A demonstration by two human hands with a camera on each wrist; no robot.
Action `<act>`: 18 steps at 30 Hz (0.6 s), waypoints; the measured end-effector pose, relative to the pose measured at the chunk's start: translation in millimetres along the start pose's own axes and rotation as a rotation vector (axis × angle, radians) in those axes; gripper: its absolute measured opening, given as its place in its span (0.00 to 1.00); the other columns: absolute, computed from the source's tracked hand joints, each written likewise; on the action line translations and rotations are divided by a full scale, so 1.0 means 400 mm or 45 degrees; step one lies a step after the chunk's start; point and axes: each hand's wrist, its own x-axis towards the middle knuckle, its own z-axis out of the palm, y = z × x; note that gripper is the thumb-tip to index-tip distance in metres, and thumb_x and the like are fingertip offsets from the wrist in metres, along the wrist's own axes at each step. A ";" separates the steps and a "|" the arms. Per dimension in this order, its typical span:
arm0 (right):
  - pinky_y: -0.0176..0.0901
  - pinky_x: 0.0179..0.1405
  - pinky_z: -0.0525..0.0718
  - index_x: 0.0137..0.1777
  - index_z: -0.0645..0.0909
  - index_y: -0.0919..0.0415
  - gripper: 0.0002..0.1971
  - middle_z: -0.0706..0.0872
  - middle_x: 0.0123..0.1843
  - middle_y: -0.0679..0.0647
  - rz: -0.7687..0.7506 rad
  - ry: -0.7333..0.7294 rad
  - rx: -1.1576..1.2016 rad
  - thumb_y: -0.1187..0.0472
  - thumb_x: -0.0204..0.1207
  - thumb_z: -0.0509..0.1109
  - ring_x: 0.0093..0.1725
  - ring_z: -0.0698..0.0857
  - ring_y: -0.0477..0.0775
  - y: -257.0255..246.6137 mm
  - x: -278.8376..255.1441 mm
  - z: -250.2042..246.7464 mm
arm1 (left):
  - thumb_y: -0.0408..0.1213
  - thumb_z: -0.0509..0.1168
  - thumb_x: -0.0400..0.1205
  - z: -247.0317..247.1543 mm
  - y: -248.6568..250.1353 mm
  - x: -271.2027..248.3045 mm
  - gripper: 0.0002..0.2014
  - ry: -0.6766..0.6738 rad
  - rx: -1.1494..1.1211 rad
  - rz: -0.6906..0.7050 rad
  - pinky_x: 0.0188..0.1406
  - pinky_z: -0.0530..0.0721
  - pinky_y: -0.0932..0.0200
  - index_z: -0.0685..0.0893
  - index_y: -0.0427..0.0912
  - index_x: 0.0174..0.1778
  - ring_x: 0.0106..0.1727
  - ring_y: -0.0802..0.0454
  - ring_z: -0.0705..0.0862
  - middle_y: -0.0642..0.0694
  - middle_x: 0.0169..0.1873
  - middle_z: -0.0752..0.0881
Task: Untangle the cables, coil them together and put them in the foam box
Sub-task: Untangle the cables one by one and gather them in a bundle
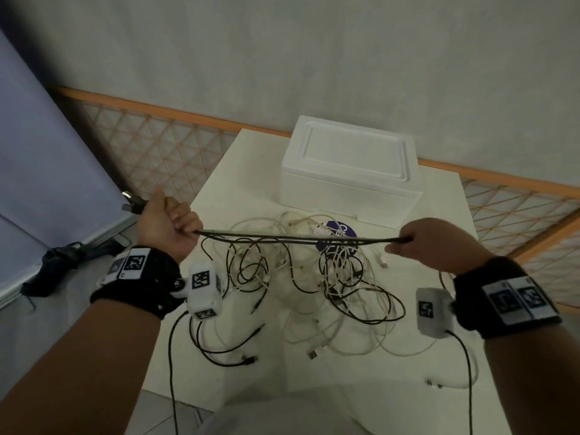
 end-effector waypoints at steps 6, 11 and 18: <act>0.47 0.31 0.75 0.27 0.77 0.60 0.23 0.80 0.27 0.57 0.313 0.208 0.031 0.43 0.74 0.70 0.30 0.79 0.54 0.169 -0.085 -0.044 | 0.52 0.46 0.86 -0.154 0.108 0.064 0.31 -0.474 0.083 0.126 0.63 0.39 0.58 0.81 0.29 0.64 0.63 0.68 0.31 0.59 0.75 0.53; 0.49 0.32 0.74 0.26 0.79 0.60 0.26 0.81 0.28 0.56 0.519 0.075 0.043 0.36 0.65 0.75 0.33 0.80 0.55 0.249 -0.120 0.000 | 0.51 0.58 0.84 -0.139 0.065 0.011 0.26 0.144 0.230 -0.073 0.11 0.56 0.69 0.67 0.48 0.18 0.10 0.61 0.61 0.54 0.10 0.65; 0.43 0.68 0.73 0.74 0.72 0.54 0.34 0.73 0.75 0.55 0.480 -0.502 -0.060 0.61 0.67 0.78 0.71 0.74 0.56 0.087 -0.060 0.040 | 0.48 0.57 0.87 -0.146 -0.040 -0.021 0.31 0.199 0.252 -0.417 0.09 0.53 0.66 0.65 0.46 0.15 0.11 0.59 0.57 0.53 0.13 0.63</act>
